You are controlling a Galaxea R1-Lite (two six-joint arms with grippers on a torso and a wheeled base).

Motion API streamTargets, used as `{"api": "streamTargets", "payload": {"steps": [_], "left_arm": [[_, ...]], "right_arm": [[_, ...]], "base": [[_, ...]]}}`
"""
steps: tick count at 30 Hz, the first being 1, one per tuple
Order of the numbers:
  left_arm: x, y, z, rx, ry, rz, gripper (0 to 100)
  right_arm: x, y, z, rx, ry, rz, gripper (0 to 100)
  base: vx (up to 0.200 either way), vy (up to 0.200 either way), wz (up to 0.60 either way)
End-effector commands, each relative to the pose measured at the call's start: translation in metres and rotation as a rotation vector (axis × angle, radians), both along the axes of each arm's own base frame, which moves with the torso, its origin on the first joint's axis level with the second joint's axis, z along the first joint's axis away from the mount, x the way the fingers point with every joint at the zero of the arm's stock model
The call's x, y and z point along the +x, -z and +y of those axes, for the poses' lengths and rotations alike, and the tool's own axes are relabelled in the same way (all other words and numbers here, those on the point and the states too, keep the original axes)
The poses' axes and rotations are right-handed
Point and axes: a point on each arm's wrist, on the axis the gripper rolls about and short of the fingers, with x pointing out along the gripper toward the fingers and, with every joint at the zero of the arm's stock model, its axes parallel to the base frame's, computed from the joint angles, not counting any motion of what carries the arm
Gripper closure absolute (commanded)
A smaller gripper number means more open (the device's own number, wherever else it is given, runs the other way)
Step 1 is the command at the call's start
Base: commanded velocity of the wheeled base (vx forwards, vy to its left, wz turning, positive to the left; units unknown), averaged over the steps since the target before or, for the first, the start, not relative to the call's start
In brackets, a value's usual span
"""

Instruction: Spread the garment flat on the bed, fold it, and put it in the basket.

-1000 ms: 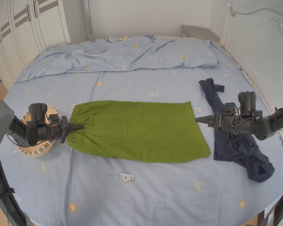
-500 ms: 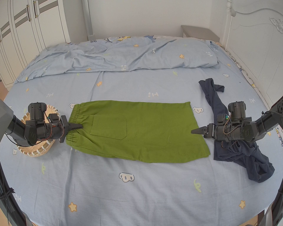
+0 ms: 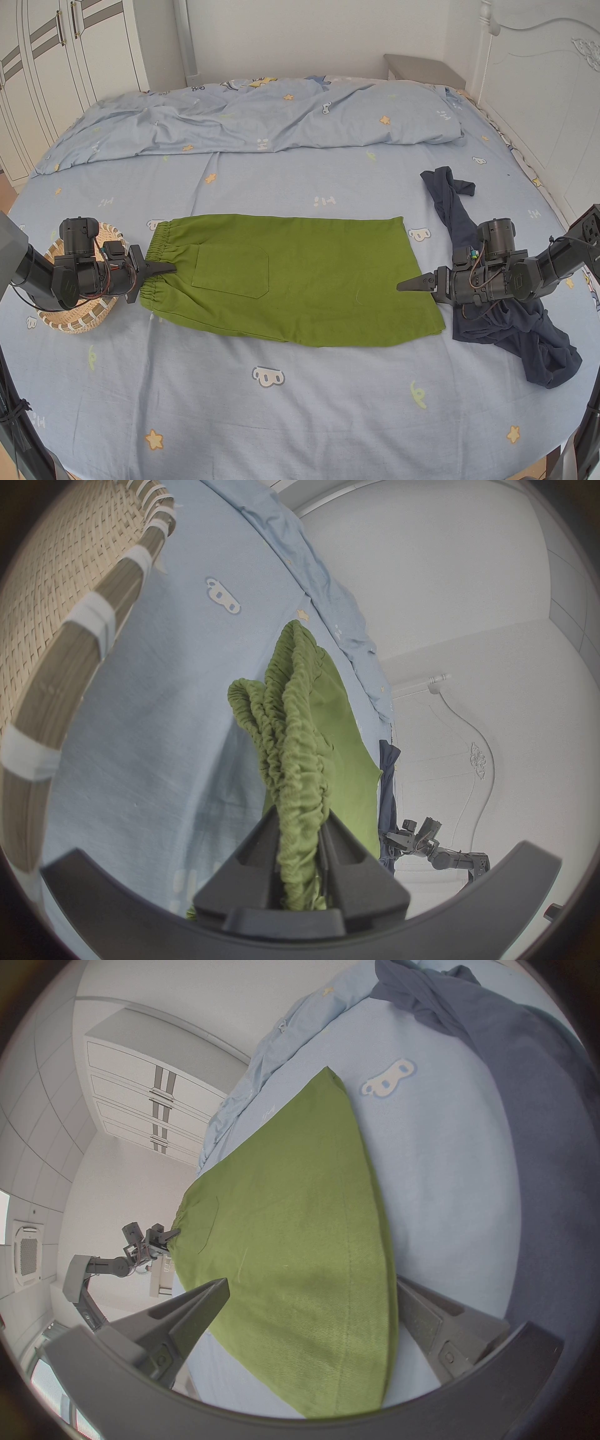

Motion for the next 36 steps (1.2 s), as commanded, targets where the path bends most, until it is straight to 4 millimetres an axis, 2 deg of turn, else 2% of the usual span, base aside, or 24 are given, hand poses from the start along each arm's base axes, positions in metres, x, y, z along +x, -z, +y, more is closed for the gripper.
{"api": "streamTargets", "payload": {"steps": [1,14,15,22,31,34,36], "left_arm": [[-0.001,-0.001,0.000,0.000,0.000,-0.001,100],[-0.001,-0.001,0.001,-0.002,-0.002,0.002,100],[-0.001,-0.001,0.001,-0.001,-0.003,0.002,100],[-0.001,0.000,0.001,-0.001,-0.003,0.002,100],[-0.001,0.001,0.002,-0.003,-0.004,0.013,100],[-0.006,0.003,0.003,-0.004,-0.007,0.042,100],[-0.016,-0.006,0.006,0.018,-0.007,0.035,100]], "right_arm": [[0.002,0.007,0.002,0.025,-0.019,0.041,0],[0.006,0.002,-0.006,0.132,-0.044,0.081,0],[0.006,0.002,-0.006,0.134,-0.042,0.082,100],[0.011,0.006,-0.011,0.145,-0.016,0.103,100],[0.011,0.000,-0.015,0.146,0.007,0.097,100],[0.007,-0.009,-0.015,0.160,0.040,0.123,100],[-0.007,-0.037,-0.016,0.165,0.045,0.123,100]], "base": [[0.000,0.000,0.00],[0.000,0.000,0.00],[0.000,0.000,0.00],[0.000,0.000,0.00],[0.000,0.000,0.00],[0.000,0.000,0.00],[0.000,0.000,0.00]]}}
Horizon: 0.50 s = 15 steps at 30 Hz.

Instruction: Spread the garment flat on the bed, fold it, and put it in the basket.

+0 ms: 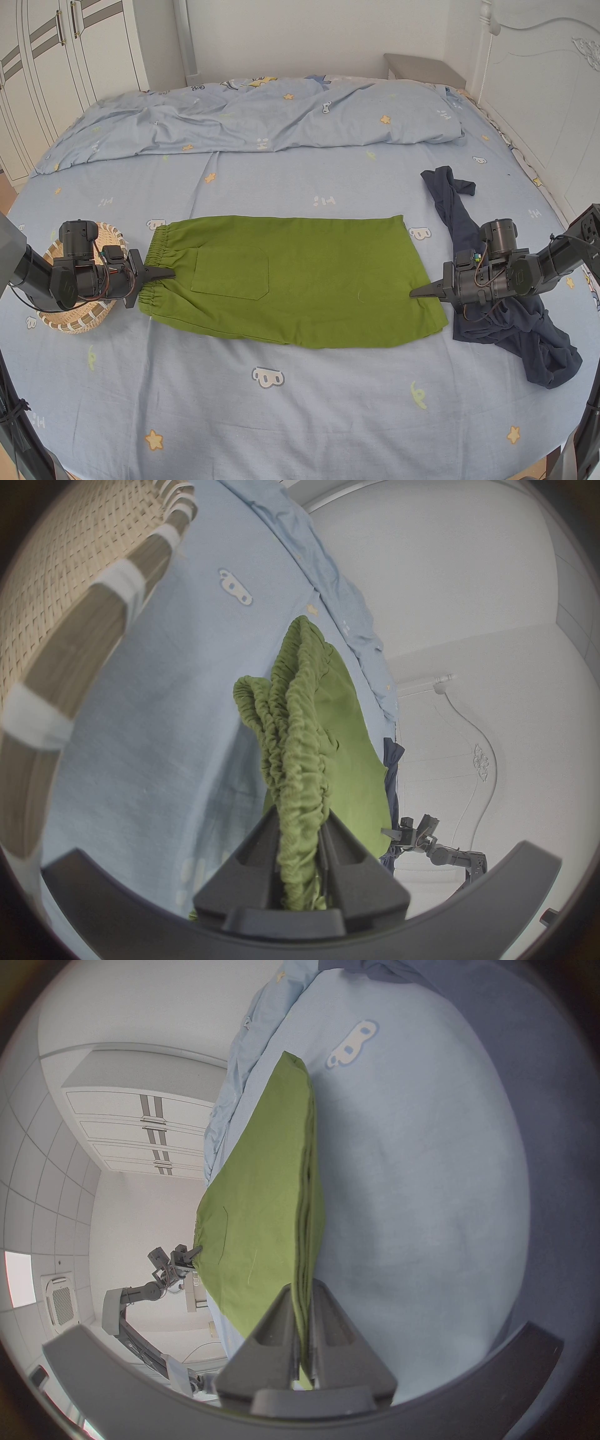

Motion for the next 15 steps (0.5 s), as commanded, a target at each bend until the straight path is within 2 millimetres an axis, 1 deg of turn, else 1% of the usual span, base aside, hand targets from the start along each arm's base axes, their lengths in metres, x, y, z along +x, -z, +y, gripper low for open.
{"api": "streamTargets", "payload": {"steps": [1,2,3,4,6,7,8,9,11,15], "left_arm": [[-0.013,-0.010,0.004,0.025,-0.001,-0.003,100],[-0.018,-0.012,0.006,0.044,0.005,-0.002,100],[-0.021,-0.013,0.006,0.052,0.010,0.003,100],[-0.023,-0.012,0.006,0.058,0.015,0.010,100],[-0.034,-0.010,0.003,0.074,0.035,0.036,100],[-0.036,-0.009,0.002,0.076,0.037,0.039,100],[-0.043,-0.005,0.002,0.090,0.049,0.049,100],[-0.045,-0.004,0.001,0.092,0.051,0.049,100],[-0.058,0.004,-0.001,0.111,0.067,0.071,100],[-0.082,0.013,-0.004,0.140,0.086,0.098,100]], "right_arm": [[-0.017,-0.039,-0.001,0.005,0.007,-0.025,100],[-0.023,-0.047,-0.002,0.003,0.008,-0.010,100],[-0.026,-0.051,-0.003,0.001,0.007,-0.007,100],[-0.028,-0.054,-0.002,0.000,0.004,-0.006,100],[-0.037,-0.061,-0.003,-0.009,-0.005,-0.001,100],[-0.038,-0.061,-0.003,-0.010,-0.006,0.003,100],[-0.046,-0.060,-0.003,-0.017,-0.011,0.027,100],[-0.048,-0.060,-0.003,-0.018,-0.013,0.029,100],[-0.065,-0.055,-0.003,-0.029,-0.027,0.058,100],[-0.098,-0.036,-0.001,-0.063,-0.069,0.118,100]], "base": [[0.000,0.000,0.00],[0.000,0.000,0.00],[0.000,0.000,0.00],[0.000,0.000,0.00],[0.000,0.000,0.00],[0.000,0.000,0.00],[0.000,0.000,0.00],[0.000,0.000,0.00],[0.000,0.000,0.00],[0.000,0.000,0.00]]}}
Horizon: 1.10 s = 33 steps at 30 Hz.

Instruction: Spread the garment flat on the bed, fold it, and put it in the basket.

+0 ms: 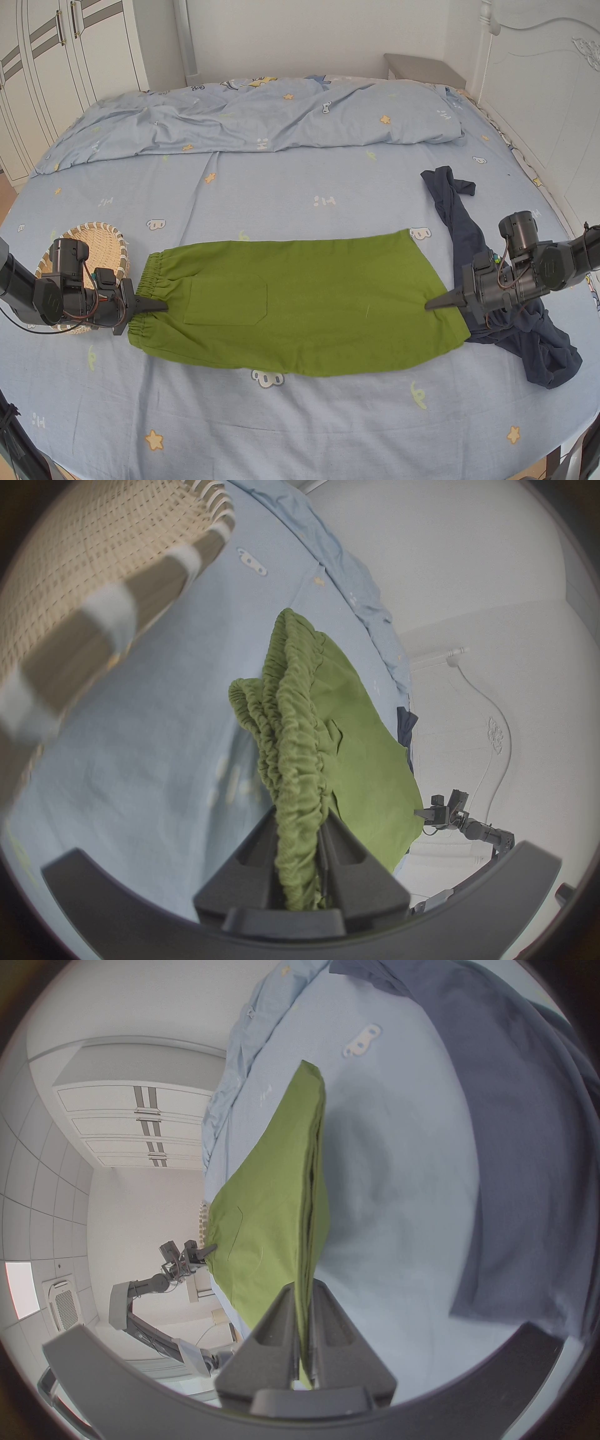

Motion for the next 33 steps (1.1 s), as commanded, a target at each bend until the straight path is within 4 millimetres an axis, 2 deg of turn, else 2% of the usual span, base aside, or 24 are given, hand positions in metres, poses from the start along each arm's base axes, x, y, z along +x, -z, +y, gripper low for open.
{"api": "streamTargets", "payload": {"steps": [1,2,5,11,17,29,30,33], "left_arm": [[-0.040,0.006,-0.004,0.037,0.023,0.027,100],[-0.041,0.005,-0.004,0.038,0.024,0.026,100],[-0.067,0.005,-0.004,0.049,0.019,0.031,100],[-0.107,0.011,-0.006,0.068,0.028,0.053,100],[-0.119,0.017,-0.003,0.065,0.012,0.079,100],[-0.123,0.023,0.001,0.072,0.006,0.087,100],[-0.124,0.023,0.002,0.076,0.010,0.083,100],[-0.125,0.024,0.002,0.088,0.021,0.076,100]], "right_arm": [[-0.052,0.010,0.004,-0.035,-0.064,0.048,100],[-0.054,0.011,0.004,-0.037,-0.069,0.051,100],[-0.084,0.026,0.007,-0.050,-0.108,0.098,100],[-0.117,0.045,0.014,-0.059,-0.151,0.110,100],[-0.128,0.055,0.018,-0.089,-0.161,0.113,100],[-0.129,0.060,0.018,-0.088,-0.159,0.105,100],[-0.129,0.061,0.018,-0.088,-0.161,0.103,0],[-0.129,0.062,0.019,-0.087,-0.164,0.097,0]], "base": [[0.000,0.000,0.00],[0.000,0.000,0.00],[0.000,0.000,0.00],[0.000,0.000,0.00],[0.000,0.000,0.00],[0.000,0.000,0.00],[0.000,0.000,0.00],[0.000,0.000,0.00]]}}
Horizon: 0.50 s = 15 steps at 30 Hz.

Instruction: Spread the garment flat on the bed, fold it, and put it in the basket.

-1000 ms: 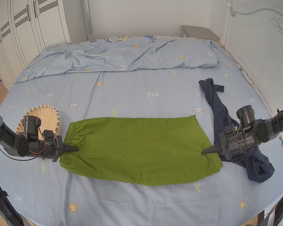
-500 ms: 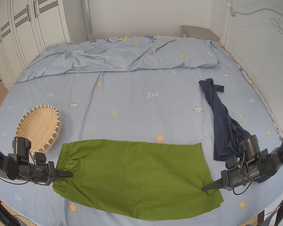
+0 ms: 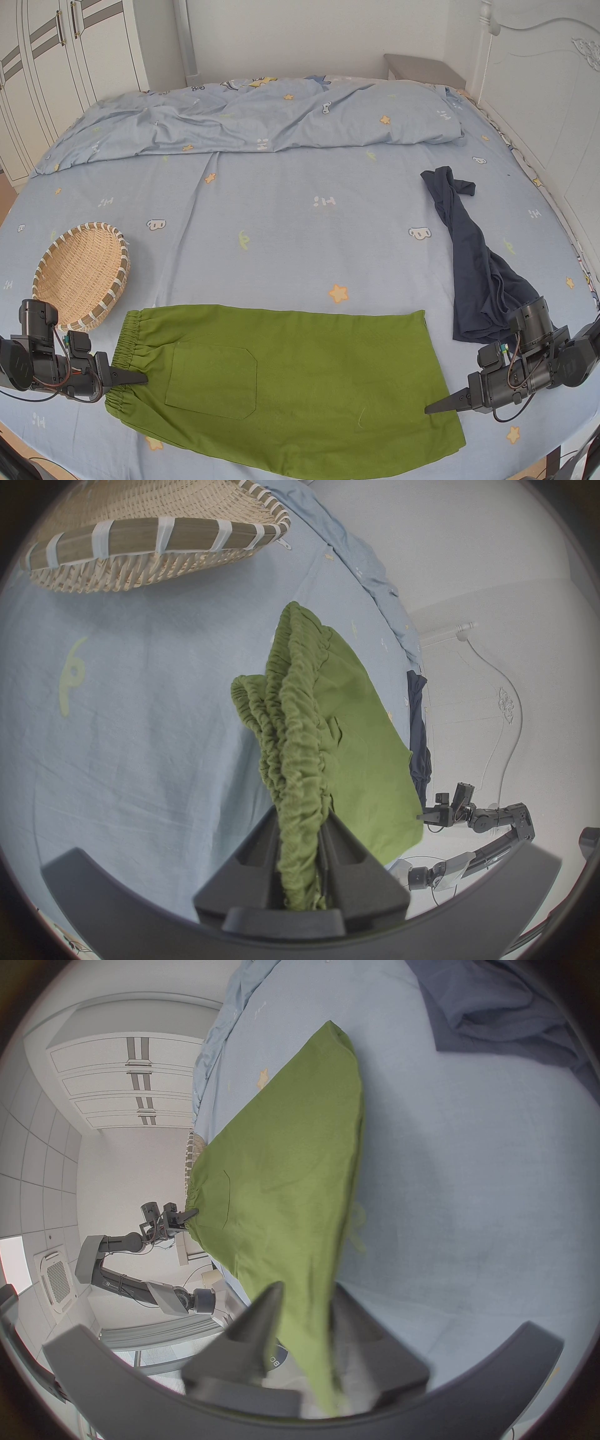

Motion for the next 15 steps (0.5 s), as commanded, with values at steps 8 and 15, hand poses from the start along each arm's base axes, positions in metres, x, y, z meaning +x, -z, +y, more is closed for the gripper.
{"api": "streamTargets", "payload": {"steps": [8,15], "left_arm": [[-0.005,-0.011,0.000,0.020,-0.015,-0.041,100],[-0.015,-0.041,-0.004,0.184,-0.103,-0.088,100]], "right_arm": [[0.004,-0.008,-0.010,-0.012,0.055,-0.069,0],[0.007,-0.056,-0.016,-0.083,0.189,-0.375,0]], "base": [[0.000,0.000,0.00],[0.000,0.000,0.00]]}}
